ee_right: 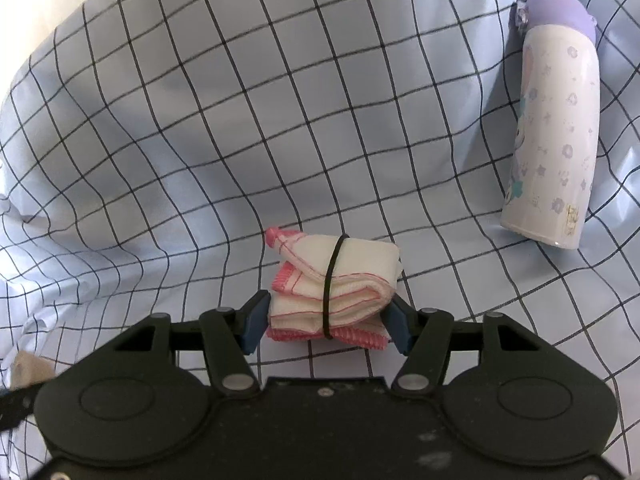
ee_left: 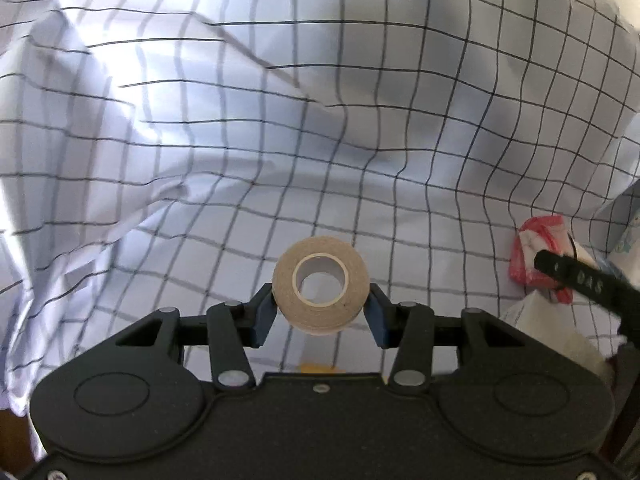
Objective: Organize soft objects
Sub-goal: 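Lift the tape roll with the left tool while the right tool regrips the cloth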
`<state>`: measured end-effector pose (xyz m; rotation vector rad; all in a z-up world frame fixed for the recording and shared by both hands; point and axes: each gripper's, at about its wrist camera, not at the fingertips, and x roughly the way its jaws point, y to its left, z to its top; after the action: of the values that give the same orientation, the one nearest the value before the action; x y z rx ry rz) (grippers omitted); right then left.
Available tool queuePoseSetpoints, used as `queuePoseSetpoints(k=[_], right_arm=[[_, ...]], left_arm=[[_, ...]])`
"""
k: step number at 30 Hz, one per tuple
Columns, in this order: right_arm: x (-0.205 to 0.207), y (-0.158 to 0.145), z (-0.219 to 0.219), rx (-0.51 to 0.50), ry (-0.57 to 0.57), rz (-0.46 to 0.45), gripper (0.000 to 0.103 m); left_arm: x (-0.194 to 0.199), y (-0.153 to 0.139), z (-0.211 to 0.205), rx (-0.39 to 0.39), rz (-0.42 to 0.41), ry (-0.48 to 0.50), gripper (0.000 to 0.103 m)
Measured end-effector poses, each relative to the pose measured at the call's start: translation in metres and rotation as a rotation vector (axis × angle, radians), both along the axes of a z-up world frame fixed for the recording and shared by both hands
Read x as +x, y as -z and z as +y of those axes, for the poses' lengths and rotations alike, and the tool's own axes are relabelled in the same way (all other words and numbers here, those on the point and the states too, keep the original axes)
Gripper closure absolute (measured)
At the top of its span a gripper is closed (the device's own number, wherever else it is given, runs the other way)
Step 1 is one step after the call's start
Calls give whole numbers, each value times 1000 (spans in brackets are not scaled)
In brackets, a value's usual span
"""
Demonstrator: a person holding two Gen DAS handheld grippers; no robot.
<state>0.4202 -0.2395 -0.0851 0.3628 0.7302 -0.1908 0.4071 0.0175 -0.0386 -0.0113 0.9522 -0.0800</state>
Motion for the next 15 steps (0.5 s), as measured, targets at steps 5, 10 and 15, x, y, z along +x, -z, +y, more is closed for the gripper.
queuePoseSetpoints(k=[5,10,15], right_arm=[[11,5,-3,26,-22,70,20],[17,8,-4,29,2,106,13],[16,11,-11,43,50,107,35]], left_arm=[[-19,5,14,-21,24,-14,56],[-34,11,25,-25,31,-25,56],[-45,12,38,-50,33,-35,56]])
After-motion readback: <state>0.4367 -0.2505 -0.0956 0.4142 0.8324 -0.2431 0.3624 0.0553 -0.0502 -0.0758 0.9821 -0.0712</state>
